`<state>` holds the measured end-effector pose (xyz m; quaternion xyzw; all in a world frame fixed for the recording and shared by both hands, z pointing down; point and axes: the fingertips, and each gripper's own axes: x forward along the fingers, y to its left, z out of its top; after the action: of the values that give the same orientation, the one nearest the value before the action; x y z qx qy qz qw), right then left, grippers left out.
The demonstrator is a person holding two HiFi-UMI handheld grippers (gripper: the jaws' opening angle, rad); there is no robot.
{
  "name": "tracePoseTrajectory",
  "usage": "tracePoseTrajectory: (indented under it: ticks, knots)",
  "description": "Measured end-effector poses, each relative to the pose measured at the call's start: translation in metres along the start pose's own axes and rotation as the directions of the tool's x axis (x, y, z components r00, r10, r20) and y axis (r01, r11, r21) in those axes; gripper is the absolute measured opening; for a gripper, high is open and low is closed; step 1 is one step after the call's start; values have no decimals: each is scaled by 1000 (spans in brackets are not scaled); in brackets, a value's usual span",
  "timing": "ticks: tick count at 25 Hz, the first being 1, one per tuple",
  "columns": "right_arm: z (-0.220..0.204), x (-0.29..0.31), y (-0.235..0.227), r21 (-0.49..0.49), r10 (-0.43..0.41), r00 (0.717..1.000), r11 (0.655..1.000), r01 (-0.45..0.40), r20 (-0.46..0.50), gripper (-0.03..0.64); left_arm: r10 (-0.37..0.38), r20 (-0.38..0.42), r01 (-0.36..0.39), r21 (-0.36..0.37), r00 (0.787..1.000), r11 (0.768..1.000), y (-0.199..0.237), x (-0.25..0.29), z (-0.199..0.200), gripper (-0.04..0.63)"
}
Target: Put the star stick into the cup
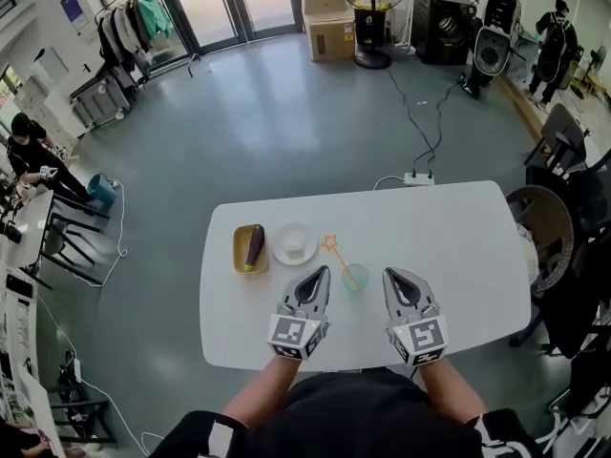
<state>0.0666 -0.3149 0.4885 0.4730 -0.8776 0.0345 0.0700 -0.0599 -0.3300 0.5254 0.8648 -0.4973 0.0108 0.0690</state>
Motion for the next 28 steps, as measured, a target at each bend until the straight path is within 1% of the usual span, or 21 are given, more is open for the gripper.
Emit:
tracePoseTrajectory:
  ticks: [8,14,19,28]
  knots:
    - [7,-5,-3,-16,-16,1000,1000,16,20,5,-26,-2,26,10,1000,1000,-10,0,5,14]
    - [11,-12,-2,-65,-17,1000,998,19,26,3,-42,-6,43,40,999,998,-21,-2,4,13]
    - [14,-15,-11,-64,-48,998,997,50,31,3,-45,-9,46,51,999,998,-24,-1,4,14]
    - [13,-22,-17,-65,-76,996,995,79,39,3,-51,-19,52,56,999,997,-28,-1,1,14]
